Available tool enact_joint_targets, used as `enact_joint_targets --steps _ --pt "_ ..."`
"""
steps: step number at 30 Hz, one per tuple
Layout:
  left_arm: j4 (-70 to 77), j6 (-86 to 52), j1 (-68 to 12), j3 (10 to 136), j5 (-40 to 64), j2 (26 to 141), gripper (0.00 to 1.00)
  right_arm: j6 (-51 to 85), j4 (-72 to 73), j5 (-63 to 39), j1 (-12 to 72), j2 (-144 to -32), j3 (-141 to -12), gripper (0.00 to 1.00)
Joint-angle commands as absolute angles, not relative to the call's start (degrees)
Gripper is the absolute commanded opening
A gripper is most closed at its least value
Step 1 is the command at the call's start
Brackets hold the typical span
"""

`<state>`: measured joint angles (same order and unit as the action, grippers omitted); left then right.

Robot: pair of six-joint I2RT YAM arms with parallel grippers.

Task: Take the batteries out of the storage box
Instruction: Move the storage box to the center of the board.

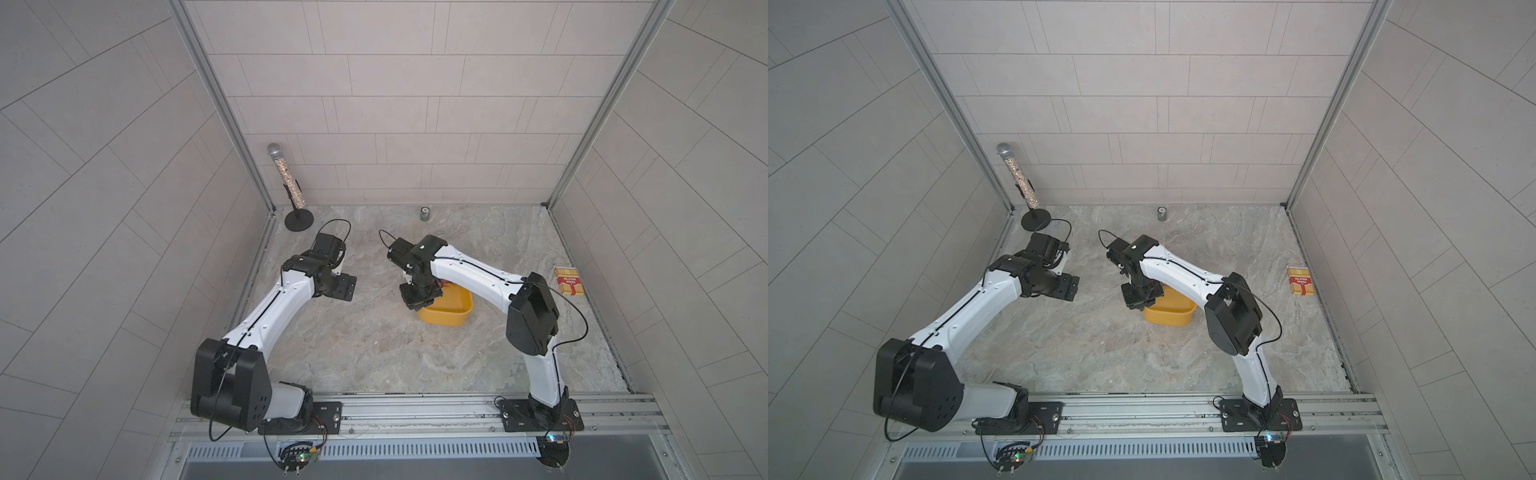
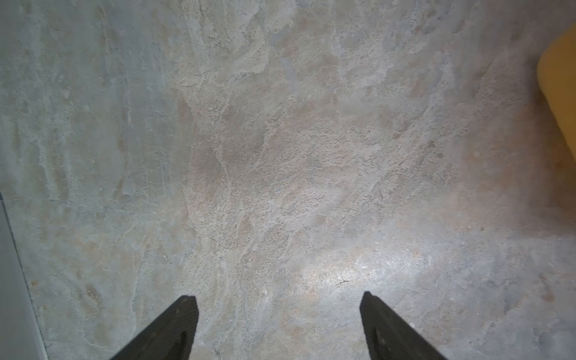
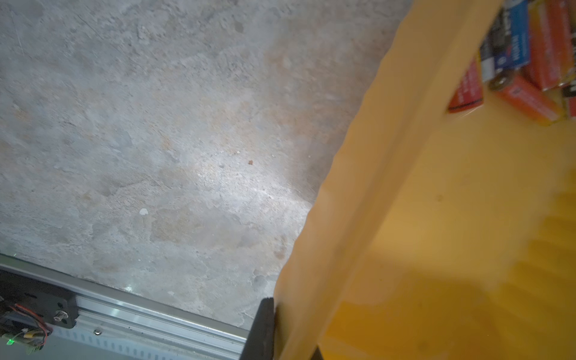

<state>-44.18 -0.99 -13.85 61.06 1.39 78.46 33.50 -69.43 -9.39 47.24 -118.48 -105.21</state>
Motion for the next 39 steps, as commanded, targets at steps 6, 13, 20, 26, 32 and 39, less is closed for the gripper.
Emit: enact_joint_targets --steps 6,13,20,26,32,39 --pt "-44.43 -0.48 -13.75 60.65 -1.93 76.40 0.91 35.20 -57.71 -1.43 50.16 -118.43 -98.34 0.00" --pt "-44.55 -0.37 -13.71 60.49 -2.21 76.29 0.92 35.97 -53.68 -1.33 50.36 -119.16 -93.89 0.00" --pt "-45.00 -0.36 -13.76 60.56 -2.73 76.73 0.92 35.51 -54.32 -1.77 50.36 -119.84 -94.00 0.12" --pt "-45.53 -0.35 -13.71 60.82 -2.96 77.37 0.92 34.75 -55.54 -1.73 50.36 -119.10 -94.24 0.23" --pt "-45.66 -0.41 -13.71 61.08 -3.19 77.58 0.93 32.69 -58.27 -1.76 50.36 -117.19 -95.49 0.30" --pt "-46.91 -2.34 -13.75 63.37 -1.84 75.49 0.93 26.35 -67.67 -2.95 49.65 -112.88 -107.32 0.37"
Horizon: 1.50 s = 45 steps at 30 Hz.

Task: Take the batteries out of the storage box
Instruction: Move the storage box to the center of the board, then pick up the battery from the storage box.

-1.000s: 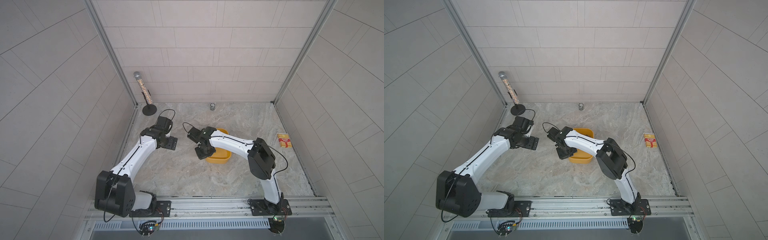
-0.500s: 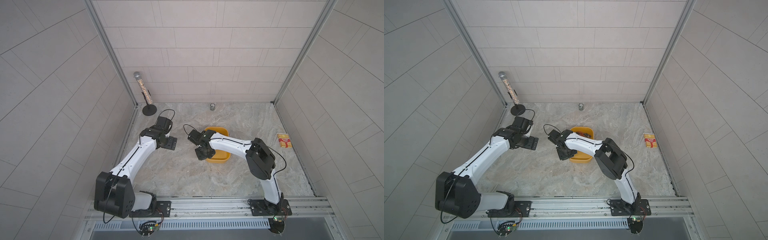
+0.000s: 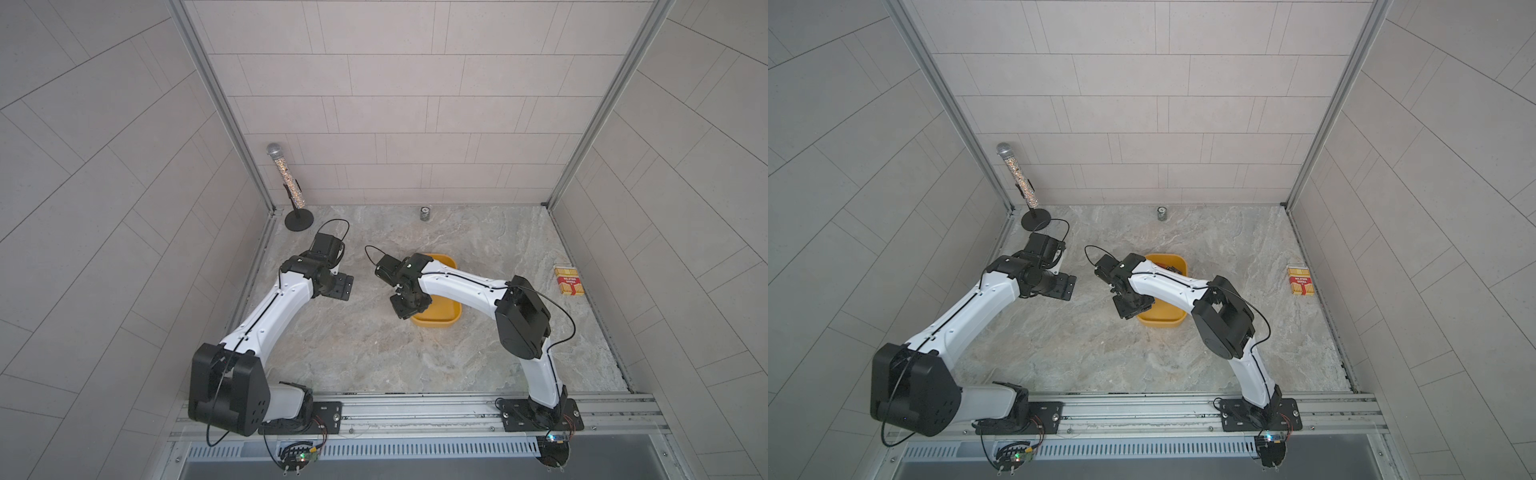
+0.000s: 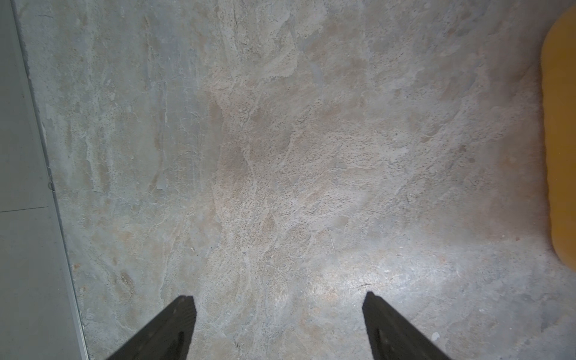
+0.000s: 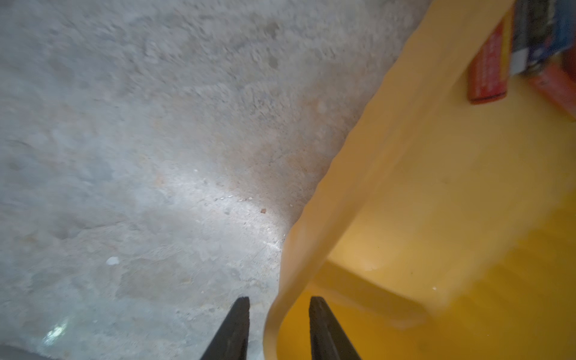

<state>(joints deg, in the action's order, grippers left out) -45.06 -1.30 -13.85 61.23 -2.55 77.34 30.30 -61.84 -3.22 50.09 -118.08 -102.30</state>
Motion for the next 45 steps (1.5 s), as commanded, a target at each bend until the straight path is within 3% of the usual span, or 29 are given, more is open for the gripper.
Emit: enact_joint_targets --steps 1,5,12,18,27,45 --pt "-47.01 -2.84 -13.71 64.27 -1.35 74.82 0.93 24.90 -68.90 -1.69 49.05 -112.03 -109.61 0.37" --pt "-44.85 -4.74 -13.72 67.86 1.61 72.44 0.92 19.78 -64.36 0.67 42.50 -107.25 -109.24 0.44" --pt "-39.67 3.43 -21.03 69.22 10.62 71.38 0.86 7.53 -57.96 -5.50 30.10 -112.00 -105.97 0.34" --pt "-39.21 13.76 -29.34 63.66 13.70 69.81 0.91 2.86 -63.39 6.94 33.34 -122.05 -113.10 0.28" --pt "-38.39 14.34 -29.62 62.99 8.68 70.36 0.91 4.84 -59.25 -3.57 34.98 -128.17 -115.22 0.25" --pt "-37.54 14.76 -29.62 61.53 7.58 68.66 0.93 6.05 -58.62 -1.11 34.28 -135.20 -116.82 0.28"
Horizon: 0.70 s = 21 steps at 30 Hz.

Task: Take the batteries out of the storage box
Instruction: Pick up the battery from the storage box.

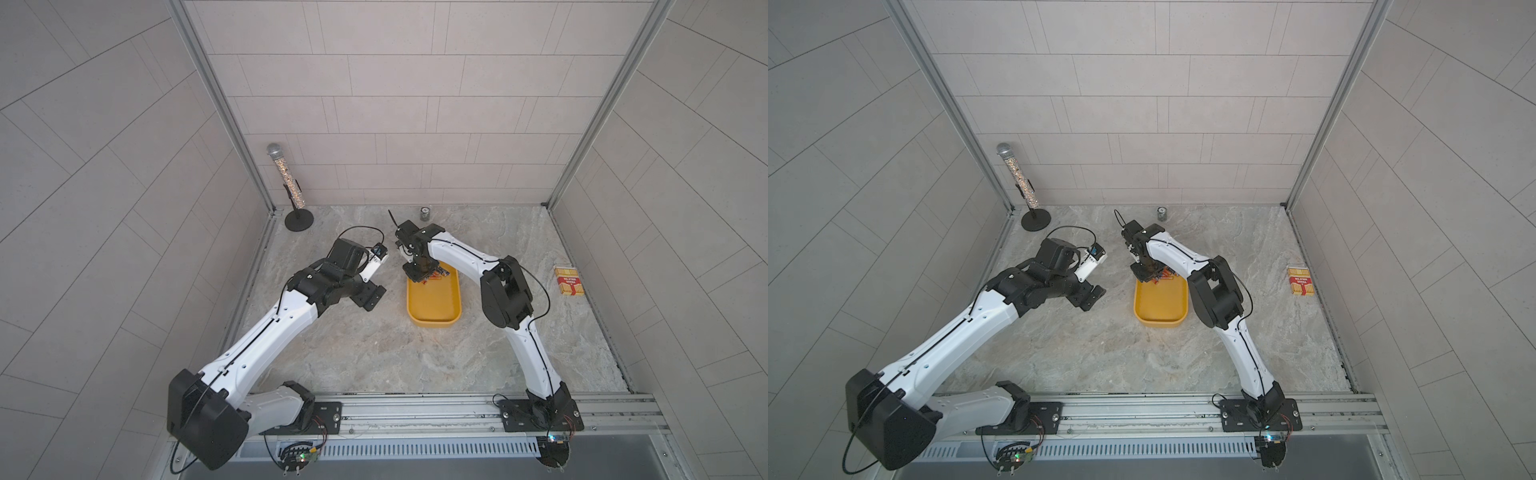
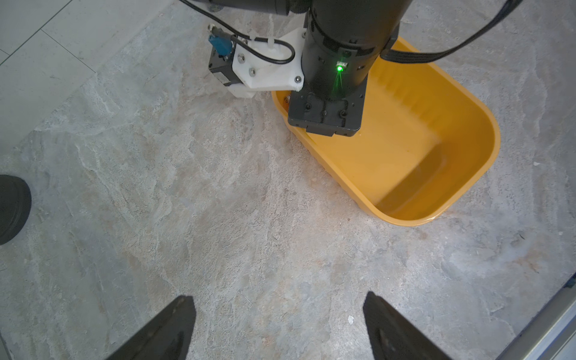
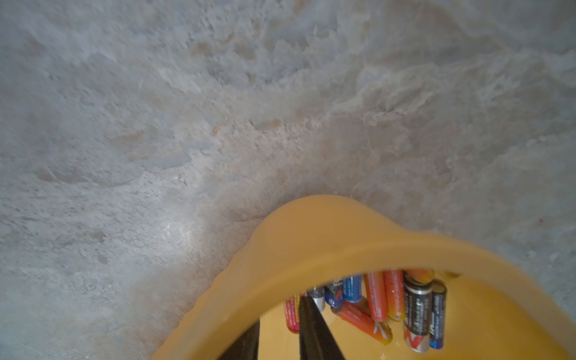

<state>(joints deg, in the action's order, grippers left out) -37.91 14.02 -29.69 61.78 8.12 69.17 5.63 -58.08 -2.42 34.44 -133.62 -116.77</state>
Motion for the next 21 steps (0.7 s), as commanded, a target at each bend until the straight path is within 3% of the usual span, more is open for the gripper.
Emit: enact_joint_targets --steps 1,9,15,21 --pt "-37.59 14.77 -29.66 61.51 7.54 68.68 0.93 6.05 -58.62 -0.99 34.28 -135.44 -116.82 0.28" --pt "-37.83 14.74 -29.62 61.62 7.10 68.91 0.94 5.98 -58.15 -1.68 34.28 -136.75 -117.08 0.29" --pt "-37.87 14.72 -29.63 61.52 7.12 68.87 0.94 6.24 -58.27 -2.20 34.28 -136.64 -116.91 0.13" --pt "-37.87 14.68 -29.62 61.52 6.77 68.99 0.94 6.73 -61.28 -2.29 34.41 -133.96 -119.03 0.05"
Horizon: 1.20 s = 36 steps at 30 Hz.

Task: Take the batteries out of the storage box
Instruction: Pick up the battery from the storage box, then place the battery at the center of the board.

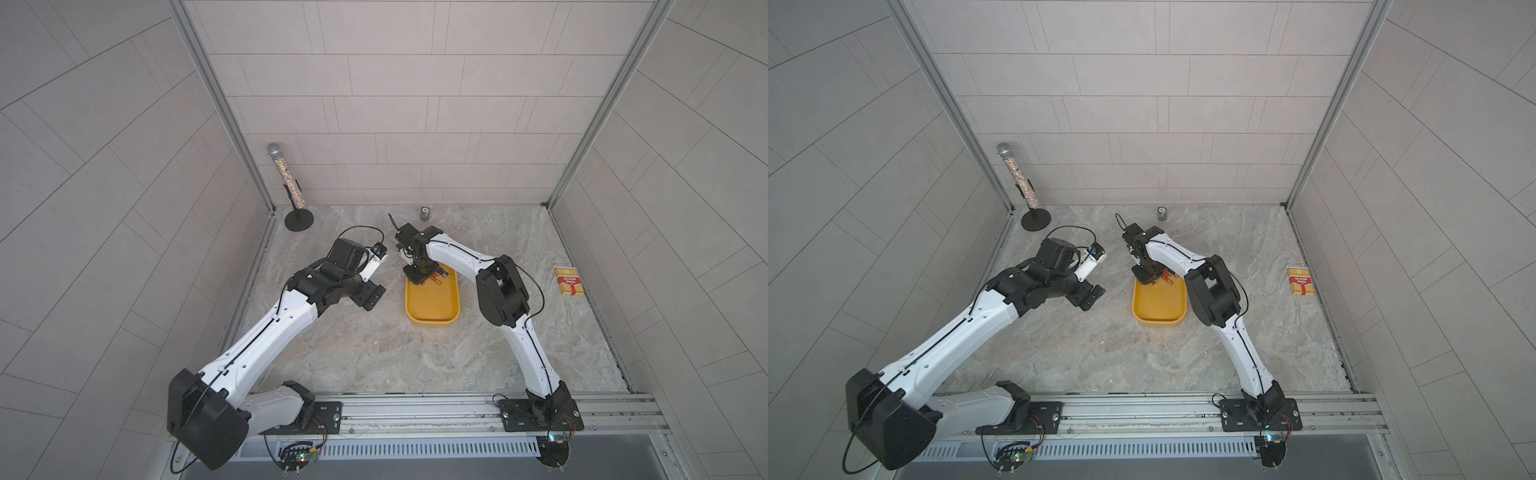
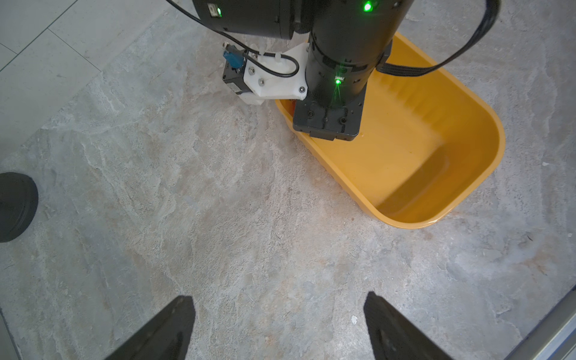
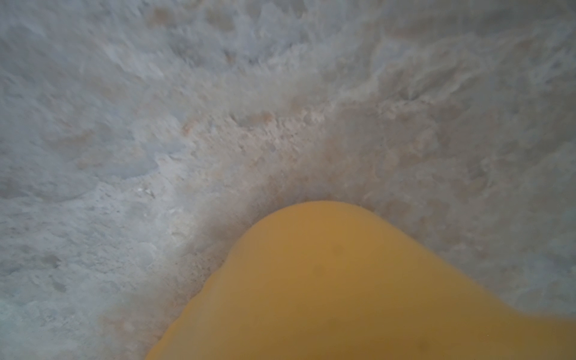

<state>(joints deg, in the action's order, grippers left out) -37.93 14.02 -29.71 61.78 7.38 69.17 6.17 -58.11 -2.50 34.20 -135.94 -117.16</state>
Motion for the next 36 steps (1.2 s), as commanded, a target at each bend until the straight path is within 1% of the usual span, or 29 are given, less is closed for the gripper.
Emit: enact_joint_targets --steps 1,5,10,12,15,18,22,26,29,32,36 --pt "-37.86 14.68 -29.61 61.52 6.69 69.03 0.94 6.96 -62.34 -2.29 34.41 -133.33 -119.87 0.04" --pt "-37.83 14.68 -29.69 61.52 6.36 69.06 0.94 8.32 -65.59 -2.93 34.15 -129.18 -121.81 0.00" --pt "-37.87 14.14 -29.62 61.89 6.87 68.72 0.94 11.82 -66.35 -6.59 31.70 -122.78 -120.75 0.00" --pt "-37.49 12.69 -29.62 62.43 7.77 68.79 0.94 13.26 -66.12 -6.02 29.99 -119.35 -118.74 0.00" --pt "-37.95 9.62 -29.82 64.91 8.75 69.57 0.93 15.79 -63.77 -3.53 26.50 -113.34 -112.87 0.00" --pt "-37.72 6.72 -30.03 66.72 8.39 70.06 0.92 19.18 -59.68 -1.71 21.55 -107.41 -104.35 0.00" --pt "-36.11 6.62 -30.19 65.33 6.47 70.20 0.92 21.24 -56.34 0.87 16.02 -102.89 -93.32 0.00" --pt "-35.67 7.35 -30.16 61.71 1.61 70.73 0.92 22.19 -52.25 1.50 14.86 -100.84 -84.11 0.00" --pt "-35.00 6.77 -30.24 61.12 2.10 71.62 0.92 23.45 -47.27 0.04 14.94 -101.20 -78.24 0.00" --pt "-34.59 7.47 -30.32 62.02 6.56 72.70 0.92 23.74 -43.98 -1.49 15.48 -103.64 -76.38 0.00" --pt "-34.92 8.16 -30.40 62.84 6.83 73.90 0.92 22.81 -42.95 -1.50 17.41 -108.03 -78.38 0.00"
